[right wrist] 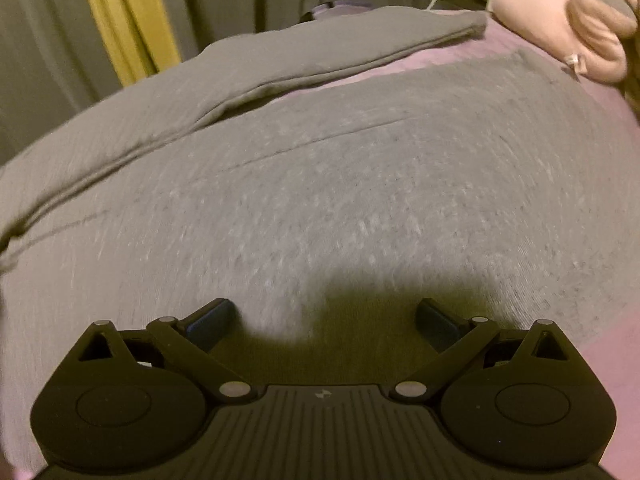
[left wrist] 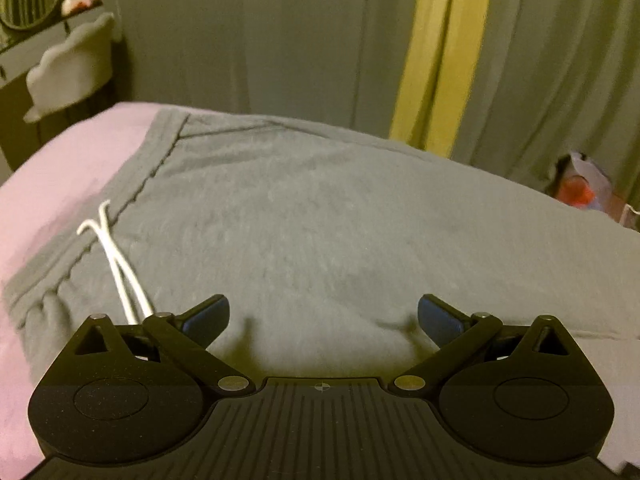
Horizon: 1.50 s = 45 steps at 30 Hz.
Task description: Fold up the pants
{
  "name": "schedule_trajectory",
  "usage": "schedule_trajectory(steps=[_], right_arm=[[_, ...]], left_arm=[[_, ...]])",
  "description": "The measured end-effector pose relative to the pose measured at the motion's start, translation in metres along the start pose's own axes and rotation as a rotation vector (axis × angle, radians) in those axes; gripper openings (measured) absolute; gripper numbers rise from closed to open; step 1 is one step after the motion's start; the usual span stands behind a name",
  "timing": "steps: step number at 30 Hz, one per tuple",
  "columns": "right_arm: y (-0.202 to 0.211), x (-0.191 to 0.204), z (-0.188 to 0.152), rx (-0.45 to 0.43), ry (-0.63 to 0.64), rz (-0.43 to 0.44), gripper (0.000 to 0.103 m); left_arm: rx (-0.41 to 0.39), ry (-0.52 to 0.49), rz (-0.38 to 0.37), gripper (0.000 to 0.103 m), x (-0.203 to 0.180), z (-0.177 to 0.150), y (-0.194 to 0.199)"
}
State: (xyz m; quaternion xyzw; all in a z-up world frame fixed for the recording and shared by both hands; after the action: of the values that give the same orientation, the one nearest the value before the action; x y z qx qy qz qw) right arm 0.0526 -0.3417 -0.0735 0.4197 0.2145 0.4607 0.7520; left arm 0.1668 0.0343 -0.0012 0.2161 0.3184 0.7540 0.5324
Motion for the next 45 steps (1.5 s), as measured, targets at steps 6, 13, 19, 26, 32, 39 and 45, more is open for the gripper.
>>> schedule_trajectory(steps=[6,13,19,26,32,39,45], right_arm=[[-0.005,0.014,0.013,0.009,0.025,-0.069,0.099],[-0.021,0.039,0.103,-0.217,-0.098,0.041,0.069],[-0.098,0.09,0.195,-0.23,-0.171,0.076,0.037],[-0.169,0.131,0.273,-0.223,-0.195,-0.073,0.083],[-0.222,0.136,0.298,-0.087,-0.195,-0.286,0.086],[-0.209,0.126,0.292,-0.155,-0.129,-0.321,0.006],[-0.08,0.055,0.224,-0.389,-0.246,-0.125,0.002]], left_arm=[[-0.104,0.055,0.102,0.103,0.029,-0.008,-0.03],[-0.227,0.178,0.098,0.103,0.058,-0.003,-0.043],[-0.189,0.172,0.13,0.103,0.066,-0.008,-0.064],[-0.213,0.165,0.149,0.103,0.064,-0.009,-0.069],[-0.222,0.171,0.151,0.103,0.064,-0.01,-0.072],[-0.219,0.177,0.148,0.103,0.065,-0.009,-0.074],[-0.221,0.193,0.132,0.103,0.068,-0.008,-0.073]])
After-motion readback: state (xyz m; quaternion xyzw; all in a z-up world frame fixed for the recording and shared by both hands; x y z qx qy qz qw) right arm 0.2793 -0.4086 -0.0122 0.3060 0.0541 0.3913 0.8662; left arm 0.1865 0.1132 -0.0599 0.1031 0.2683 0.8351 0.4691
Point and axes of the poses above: each gripper's, at about its wrist camera, not at the fingertips, and y roughly against the way its jaws point, x to its left, z to its top, the point moved 2 cm from there along -y, roughly the way its jaws point, and after that the axes turned 2 degrees about -x, right-handed, at the moved point
